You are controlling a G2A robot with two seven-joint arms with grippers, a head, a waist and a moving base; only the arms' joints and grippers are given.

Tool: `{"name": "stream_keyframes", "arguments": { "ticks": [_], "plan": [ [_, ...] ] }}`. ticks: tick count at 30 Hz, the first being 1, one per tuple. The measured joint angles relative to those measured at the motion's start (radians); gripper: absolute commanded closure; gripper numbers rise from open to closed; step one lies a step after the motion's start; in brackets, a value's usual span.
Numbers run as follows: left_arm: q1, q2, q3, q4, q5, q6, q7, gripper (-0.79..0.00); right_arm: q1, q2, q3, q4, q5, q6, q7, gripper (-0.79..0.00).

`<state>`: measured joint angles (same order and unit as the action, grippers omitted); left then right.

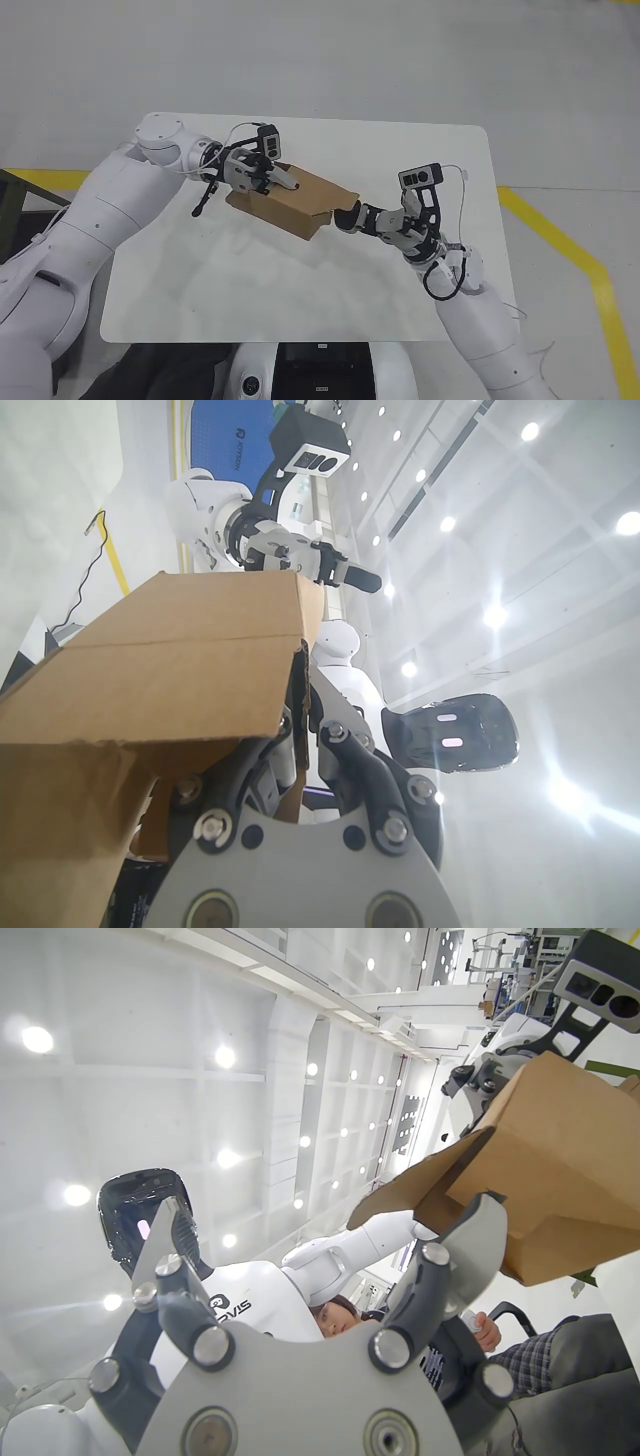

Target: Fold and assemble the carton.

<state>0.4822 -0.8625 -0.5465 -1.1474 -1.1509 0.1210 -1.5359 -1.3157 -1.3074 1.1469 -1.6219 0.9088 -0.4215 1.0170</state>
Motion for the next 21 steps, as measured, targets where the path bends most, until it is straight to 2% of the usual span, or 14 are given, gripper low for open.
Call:
{"name": "stream_keyframes", "arguments": {
  "ticks": [9,21],
  "plan": [
    [0.005,-0.003,-0.011,0.007,0.008,-0.005,0.000,0.000,-0.009,-0.003,-0.010,-0.016,-0.010,-0.001,-0.005,-0.785],
    [0.011,-0.015,-0.021,0.002,0.024,0.001,0.000,0.000,0.000,-0.011,-0.040,-0.026,-0.072,-0.020,-0.068,-0.785]
  ]
}}
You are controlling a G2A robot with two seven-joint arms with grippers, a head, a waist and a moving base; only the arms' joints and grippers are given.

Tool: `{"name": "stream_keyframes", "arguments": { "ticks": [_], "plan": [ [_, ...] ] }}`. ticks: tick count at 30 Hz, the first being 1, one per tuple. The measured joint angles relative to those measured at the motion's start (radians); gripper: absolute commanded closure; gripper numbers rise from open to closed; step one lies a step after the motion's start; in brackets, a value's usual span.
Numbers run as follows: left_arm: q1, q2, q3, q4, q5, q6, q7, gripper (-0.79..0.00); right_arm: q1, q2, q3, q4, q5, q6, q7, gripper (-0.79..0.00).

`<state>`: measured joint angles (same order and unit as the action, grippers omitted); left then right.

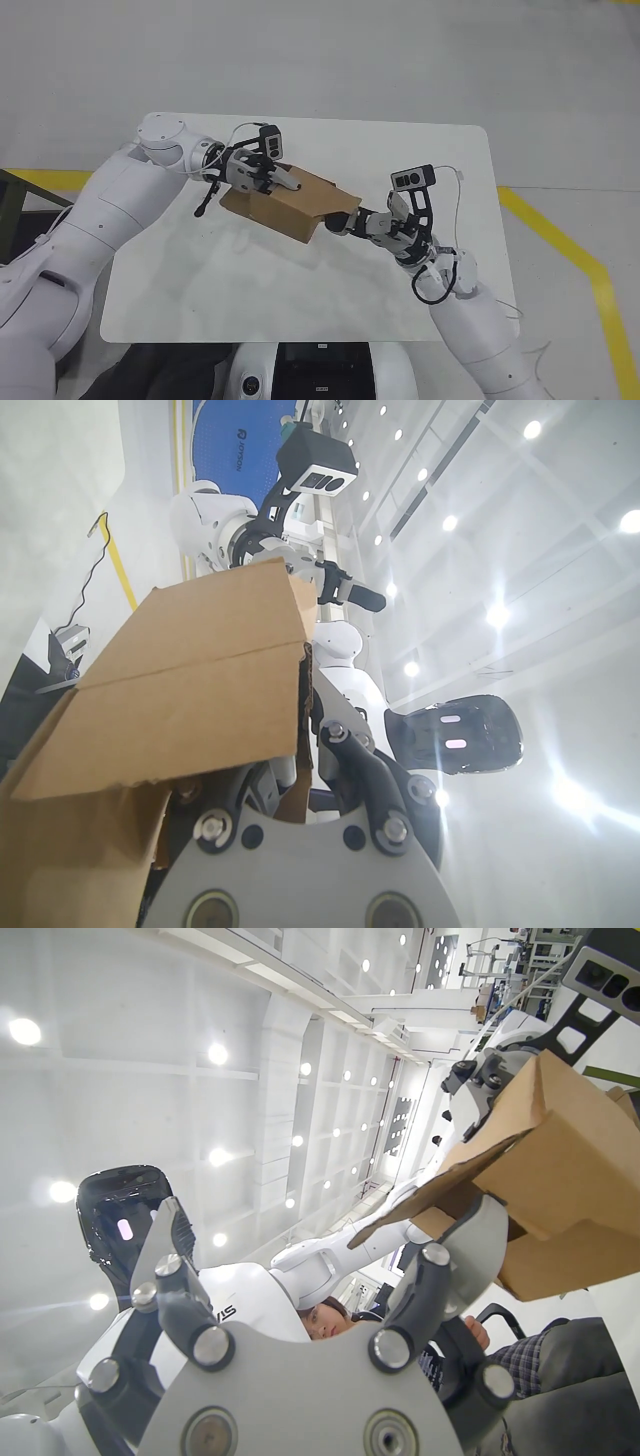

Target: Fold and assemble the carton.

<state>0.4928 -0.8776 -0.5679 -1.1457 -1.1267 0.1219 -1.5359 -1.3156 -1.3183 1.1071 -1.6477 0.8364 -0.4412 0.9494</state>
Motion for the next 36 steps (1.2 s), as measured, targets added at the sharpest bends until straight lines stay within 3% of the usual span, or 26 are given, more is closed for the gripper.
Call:
{"name": "stream_keyframes", "arguments": {
  "ticks": [36],
  "plan": [
    [0.029,0.017,-0.058,-0.028,0.005,-0.008,0.000,0.000,0.046,-0.023,-0.026,0.079,0.105,0.039,0.008,-0.785]
  ]
}}
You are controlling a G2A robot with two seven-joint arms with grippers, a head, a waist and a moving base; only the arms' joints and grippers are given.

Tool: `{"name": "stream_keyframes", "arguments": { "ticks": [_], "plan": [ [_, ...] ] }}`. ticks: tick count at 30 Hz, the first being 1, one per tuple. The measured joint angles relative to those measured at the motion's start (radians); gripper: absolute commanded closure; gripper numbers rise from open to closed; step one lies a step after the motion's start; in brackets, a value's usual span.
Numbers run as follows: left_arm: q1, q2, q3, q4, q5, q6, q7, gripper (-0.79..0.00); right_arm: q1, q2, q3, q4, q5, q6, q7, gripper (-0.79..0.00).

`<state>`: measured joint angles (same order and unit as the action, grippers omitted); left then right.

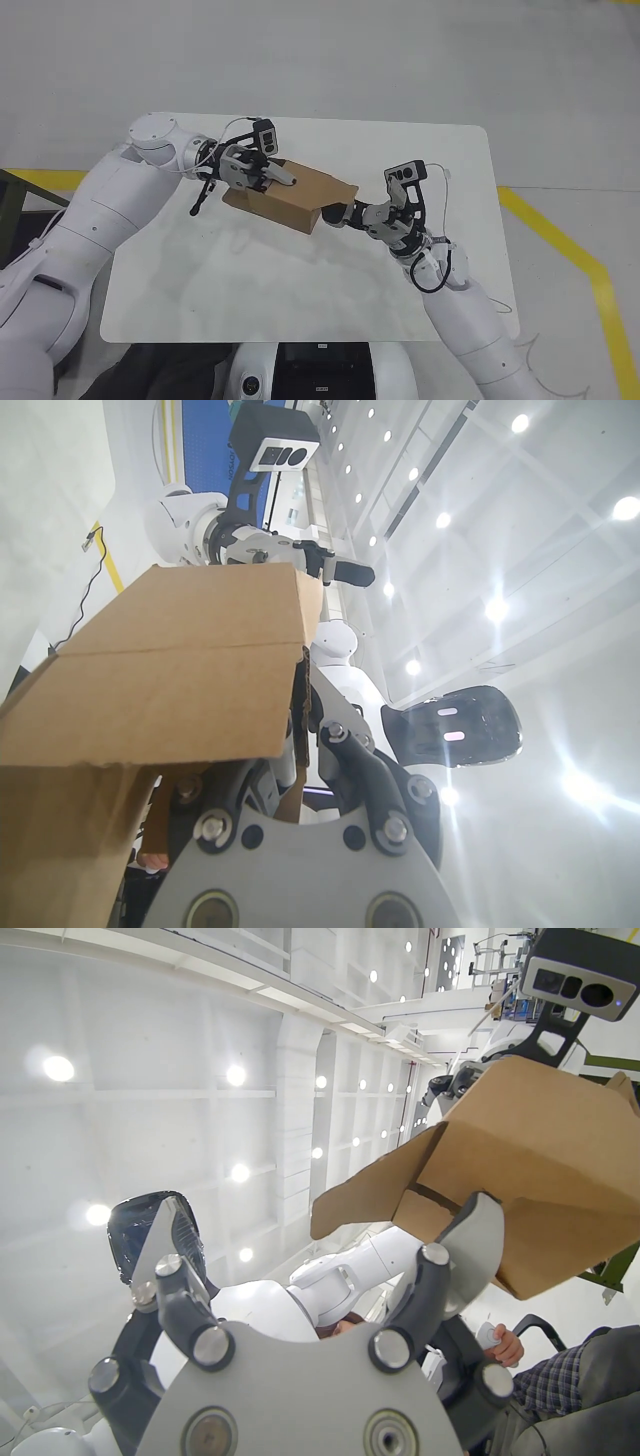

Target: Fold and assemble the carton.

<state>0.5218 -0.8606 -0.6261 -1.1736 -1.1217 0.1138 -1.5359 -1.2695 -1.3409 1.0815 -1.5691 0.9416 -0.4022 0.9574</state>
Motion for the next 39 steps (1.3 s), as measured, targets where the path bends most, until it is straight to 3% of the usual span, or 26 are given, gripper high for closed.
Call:
{"name": "stream_keyframes", "arguments": {
  "ticks": [18,31,39],
  "plan": [
    [-0.013,-0.001,0.017,-0.007,0.020,-0.002,0.000,0.000,0.006,-0.009,-0.018,-0.007,-0.008,0.025,0.022,-0.785],
    [-0.022,0.008,0.020,0.009,0.069,-0.005,0.000,0.000,-0.058,0.007,0.100,-0.050,0.038,0.000,0.043,-0.785],
    [-0.022,0.013,0.015,0.020,0.128,-0.010,0.000,0.000,-0.134,0.021,0.185,-0.148,0.049,-0.005,0.070,-0.785]
  ]
}}
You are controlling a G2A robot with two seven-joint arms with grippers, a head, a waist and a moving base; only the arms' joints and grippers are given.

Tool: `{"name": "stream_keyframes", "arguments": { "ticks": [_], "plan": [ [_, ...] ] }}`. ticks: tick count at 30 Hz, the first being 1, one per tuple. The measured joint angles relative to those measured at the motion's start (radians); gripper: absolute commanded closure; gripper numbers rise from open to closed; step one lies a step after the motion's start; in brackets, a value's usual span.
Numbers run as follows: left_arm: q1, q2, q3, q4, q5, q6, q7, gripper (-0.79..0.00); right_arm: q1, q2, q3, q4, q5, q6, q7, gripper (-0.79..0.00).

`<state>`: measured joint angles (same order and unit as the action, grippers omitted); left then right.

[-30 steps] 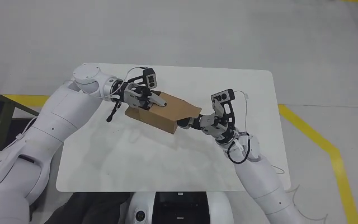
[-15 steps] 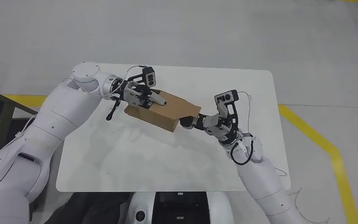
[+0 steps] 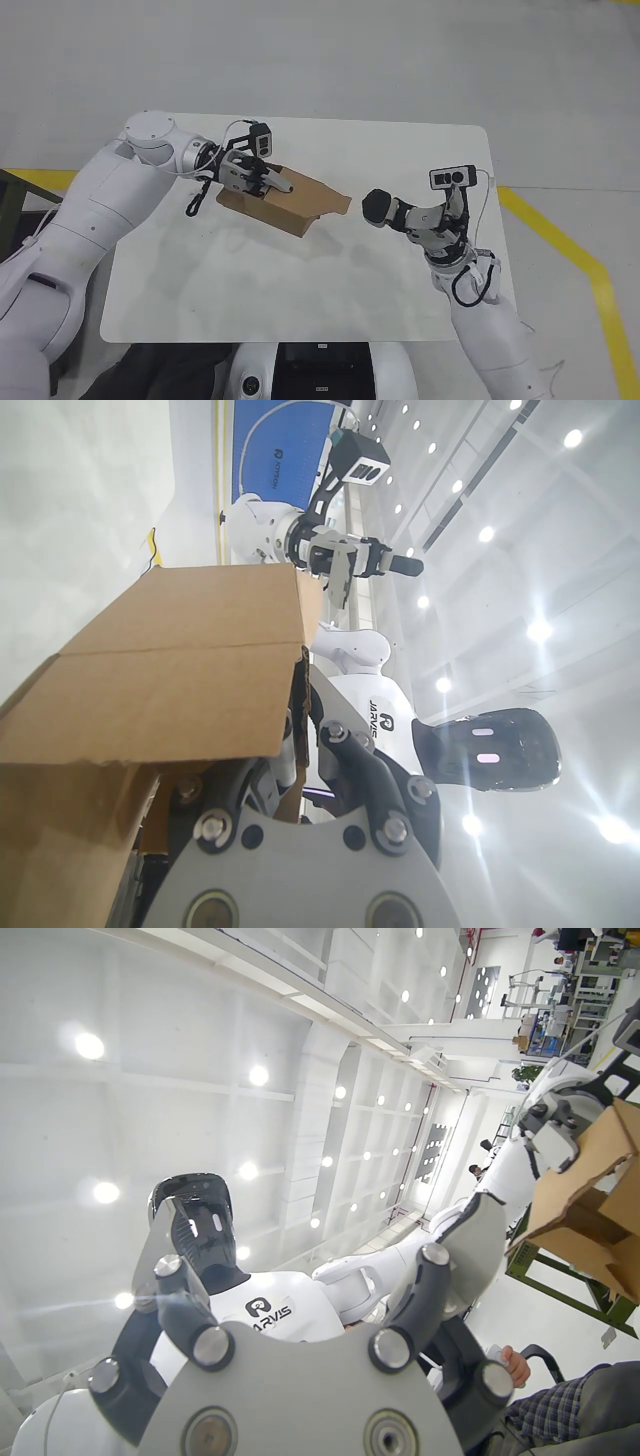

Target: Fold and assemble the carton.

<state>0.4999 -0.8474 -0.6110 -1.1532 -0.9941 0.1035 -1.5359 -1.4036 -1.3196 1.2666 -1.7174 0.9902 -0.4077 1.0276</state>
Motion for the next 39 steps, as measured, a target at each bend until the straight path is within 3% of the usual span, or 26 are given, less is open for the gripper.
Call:
{"name": "stream_keyframes", "arguments": {
  "ticks": [14,39],
  "plan": [
    [0.018,0.002,-0.017,-0.053,-0.015,0.001,0.000,0.000,0.110,-0.028,-0.163,0.102,-0.120,0.017,-0.096,-0.785],
    [0.020,0.019,-0.011,-0.070,-0.128,0.002,0.000,0.000,0.111,-0.036,-0.181,0.125,-0.120,0.009,-0.081,-0.785]
  ]
}}
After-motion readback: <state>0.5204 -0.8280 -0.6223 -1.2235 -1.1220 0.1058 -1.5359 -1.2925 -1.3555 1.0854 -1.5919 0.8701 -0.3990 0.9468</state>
